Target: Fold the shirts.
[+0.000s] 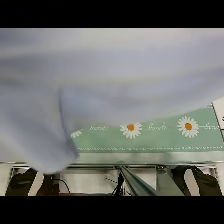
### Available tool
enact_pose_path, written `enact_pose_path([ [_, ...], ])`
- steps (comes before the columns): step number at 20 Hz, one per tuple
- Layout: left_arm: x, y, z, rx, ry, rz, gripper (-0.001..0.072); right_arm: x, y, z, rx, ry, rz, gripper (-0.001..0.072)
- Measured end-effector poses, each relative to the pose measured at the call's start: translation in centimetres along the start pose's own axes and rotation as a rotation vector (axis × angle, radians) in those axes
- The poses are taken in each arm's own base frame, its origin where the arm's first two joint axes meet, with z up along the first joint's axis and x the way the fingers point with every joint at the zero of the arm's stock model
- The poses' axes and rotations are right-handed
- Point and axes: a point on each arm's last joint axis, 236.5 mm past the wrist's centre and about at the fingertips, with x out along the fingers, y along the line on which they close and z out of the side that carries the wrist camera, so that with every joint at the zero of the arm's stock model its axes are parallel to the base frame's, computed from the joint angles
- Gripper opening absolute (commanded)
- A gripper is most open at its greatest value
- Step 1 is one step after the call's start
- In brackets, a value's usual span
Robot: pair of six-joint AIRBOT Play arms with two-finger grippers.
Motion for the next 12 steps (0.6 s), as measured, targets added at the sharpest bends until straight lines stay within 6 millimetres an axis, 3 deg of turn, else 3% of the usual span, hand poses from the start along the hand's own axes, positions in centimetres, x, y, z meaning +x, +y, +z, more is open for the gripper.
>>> enact_pose_path([
  [3, -1.4, -0.1, -0.6, 0.0, 0.067, 0.042, 0.0022, -0.9, -0.4, -2.8, 0.001, 0.116, -0.03, 0.0024],
  [5, -1.4, 0.6, -3.2, -0.015, 0.189, 0.078, 0.0022, -0.5, -1.0, -5.0, 0.005, 0.217, -0.042, 0.0024],
  [9, -0.2, 3.4, -11.8, -0.124, 0.553, 0.131, 0.0023, 2.1, -2.2, -12.6, 0.0, 0.563, -0.008, 0.0024],
  [12, 1.2, 5.9, -18.6, -0.254, 0.773, 0.136, 0.0023, 5.6, -2.8, -18.9, -0.038, 0.823, 0.026, 0.0024],
])
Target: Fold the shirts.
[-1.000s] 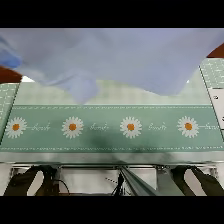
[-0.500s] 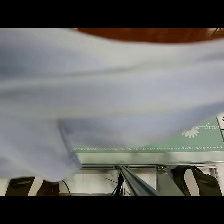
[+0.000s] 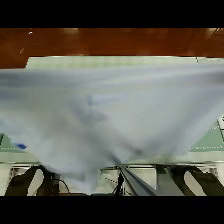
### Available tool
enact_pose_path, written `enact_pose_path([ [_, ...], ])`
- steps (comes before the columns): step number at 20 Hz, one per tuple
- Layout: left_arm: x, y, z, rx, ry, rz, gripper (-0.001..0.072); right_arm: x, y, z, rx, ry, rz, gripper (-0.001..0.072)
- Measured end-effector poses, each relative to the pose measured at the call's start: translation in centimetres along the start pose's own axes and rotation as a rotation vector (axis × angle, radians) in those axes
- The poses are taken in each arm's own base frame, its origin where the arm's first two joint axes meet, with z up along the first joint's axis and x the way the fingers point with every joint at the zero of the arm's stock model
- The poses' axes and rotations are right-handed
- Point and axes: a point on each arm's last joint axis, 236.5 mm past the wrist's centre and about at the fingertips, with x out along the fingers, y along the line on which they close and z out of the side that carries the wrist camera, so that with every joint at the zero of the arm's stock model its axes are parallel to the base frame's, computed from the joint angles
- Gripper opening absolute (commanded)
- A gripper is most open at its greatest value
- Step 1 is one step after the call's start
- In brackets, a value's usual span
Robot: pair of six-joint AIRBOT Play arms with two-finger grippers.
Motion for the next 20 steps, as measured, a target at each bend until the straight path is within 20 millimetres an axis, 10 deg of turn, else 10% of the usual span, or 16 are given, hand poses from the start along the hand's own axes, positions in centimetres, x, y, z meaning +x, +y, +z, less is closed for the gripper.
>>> enact_pose_path([
  [6, 15.1, 6.0, -5.3, -0.159, 0.228, -0.077, 0.0023, 14.9, -1.2, 1.2, -0.042, 0.225, -0.013, 0.0023],
  [13, 31.3, 8.9, -6.3, -0.197, 0.172, -0.072, 0.0025, 30.4, -1.8, 3.7, -0.022, 0.174, 0.002, 0.0023],
  [20, 41.6, 9.4, -9.4, -0.207, 0.161, -0.024, 0.0025, 40.9, -2.6, 2.5, 0.037, 0.139, -0.004, 0.0023],
])
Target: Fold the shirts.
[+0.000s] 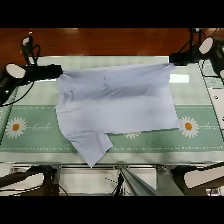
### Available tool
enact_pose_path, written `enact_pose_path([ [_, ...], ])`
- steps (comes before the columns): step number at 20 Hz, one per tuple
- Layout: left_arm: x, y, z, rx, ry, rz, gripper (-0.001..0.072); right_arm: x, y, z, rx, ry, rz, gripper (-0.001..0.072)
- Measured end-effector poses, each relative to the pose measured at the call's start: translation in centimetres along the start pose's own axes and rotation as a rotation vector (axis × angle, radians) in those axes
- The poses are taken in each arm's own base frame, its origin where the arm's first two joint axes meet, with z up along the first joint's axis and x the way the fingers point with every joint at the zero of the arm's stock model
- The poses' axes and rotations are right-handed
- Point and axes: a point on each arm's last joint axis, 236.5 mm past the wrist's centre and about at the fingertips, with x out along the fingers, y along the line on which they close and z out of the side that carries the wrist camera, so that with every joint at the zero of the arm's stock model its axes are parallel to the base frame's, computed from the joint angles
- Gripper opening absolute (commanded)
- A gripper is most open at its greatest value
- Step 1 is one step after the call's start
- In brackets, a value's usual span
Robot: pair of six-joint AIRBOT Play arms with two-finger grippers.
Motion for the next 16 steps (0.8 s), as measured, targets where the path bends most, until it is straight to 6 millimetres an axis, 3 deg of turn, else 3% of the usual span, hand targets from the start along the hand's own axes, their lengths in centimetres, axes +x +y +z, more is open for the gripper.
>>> enact_pose_path([
  [4, 2.9, 0.4, -1.7, -0.001, 0.03, 0.012, 0.0025, 3.6, -0.7, -1.5, 0.109, 0.033, 0.031, 0.0023],
  [7, 3.5, 0.0, -2.8, 0.0, 0.071, 0.002, 0.0025, 4.1, -1.1, -2.9, 0.145, 0.084, 0.062, 0.0023],
  [12, 1.8, -1.7, -7.2, -0.069, 0.314, -0.071, 0.0025, 1.2, -0.6, -6.7, 0.091, 0.264, 0.119, 0.0024],
  [16, -0.3, -1.6, -10.9, -0.122, 0.511, -0.094, 0.0024, -0.9, -0.2, -9.1, 0.066, 0.382, 0.15, 0.0024],
])
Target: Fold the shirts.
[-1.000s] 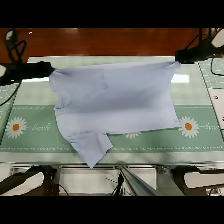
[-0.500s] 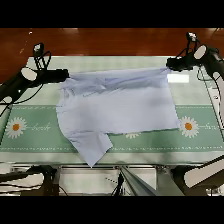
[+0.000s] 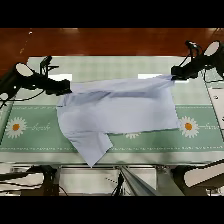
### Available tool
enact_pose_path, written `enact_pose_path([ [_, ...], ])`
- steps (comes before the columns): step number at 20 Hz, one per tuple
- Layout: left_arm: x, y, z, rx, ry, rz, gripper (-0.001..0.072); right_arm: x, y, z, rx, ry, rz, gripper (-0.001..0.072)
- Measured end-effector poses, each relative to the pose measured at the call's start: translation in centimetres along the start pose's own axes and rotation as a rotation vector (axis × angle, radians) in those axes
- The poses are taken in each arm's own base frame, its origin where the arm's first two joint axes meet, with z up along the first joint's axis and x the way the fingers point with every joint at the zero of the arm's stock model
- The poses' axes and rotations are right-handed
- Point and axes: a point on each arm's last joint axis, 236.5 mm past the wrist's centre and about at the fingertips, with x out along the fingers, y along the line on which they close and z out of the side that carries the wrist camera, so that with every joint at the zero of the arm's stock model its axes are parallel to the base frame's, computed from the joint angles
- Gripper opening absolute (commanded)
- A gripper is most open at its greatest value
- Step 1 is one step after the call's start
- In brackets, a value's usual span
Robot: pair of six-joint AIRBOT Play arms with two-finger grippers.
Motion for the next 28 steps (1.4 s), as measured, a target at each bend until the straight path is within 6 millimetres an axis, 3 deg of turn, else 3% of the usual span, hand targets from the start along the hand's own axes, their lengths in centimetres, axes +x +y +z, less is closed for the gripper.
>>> enact_pose_path([
  [5, -0.6, 1.3, -2.2, -0.043, 0.104, 0.002, 0.0025, -0.3, -0.2, -2.5, -0.014, 0.106, -0.006, 0.0025],
  [11, -0.3, 2.1, -2.9, -0.066, 0.14, 0.006, 0.0046, -0.5, -1.2, -3.2, -0.024, 0.136, -0.043, 0.003],
  [12, -0.2, 2.0, -3.0, -0.069, 0.145, 0.002, 0.0137, -0.5, -1.2, -3.2, -0.024, 0.135, -0.044, 0.0099],
  [13, -0.1, 1.8, -3.0, -0.072, 0.146, -0.006, 0.0231, -0.5, -1.1, -3.1, -0.021, 0.132, -0.043, 0.0226],
  [14, 0.0, 1.7, -3.0, -0.075, 0.147, -0.013, 0.0284, -0.4, -1.0, -3.1, -0.016, 0.129, -0.035, 0.0314],
  [16, -0.1, 1.3, -2.9, -0.081, 0.147, -0.028, 0.0283, -0.7, -0.2, -3.1, -0.009, 0.127, -0.009, 0.0371],
  [18, -1.0, 1.2, -3.2, -0.09, 0.169, -0.043, 0.0283, -1.6, 0.2, -3.6, -0.003, 0.14, 0.011, 0.0371],
  [21, -4.1, 2.0, -4.1, -0.093, 0.194, -0.03, 0.0311, -4.9, -1.4, -5.0, 0.013, 0.155, -0.023, 0.0404],
  [22, -5.5, 2.6, -4.6, -0.091, 0.2, -0.011, 0.0506, -6.2, -2.3, -5.7, 0.025, 0.16, -0.042, 0.0413],
  [23, -6.8, 3.1, -5.6, -0.093, 0.213, 0.007, 0.0604, -7.5, -3.4, -6.5, 0.046, 0.165, -0.062, 0.0452],
  [25, -8.4, 4.4, -8.5, -0.114, 0.247, 0.048, 0.0616, -9.4, -5.7, -8.5, 0.104, 0.165, -0.096, 0.05],
  [28, -8.7, 5.4, -14.4, -0.158, 0.324, 0.05, 0.0616, -9.7, -7.1, -12.2, 0.198, 0.19, -0.044, 0.05],
])
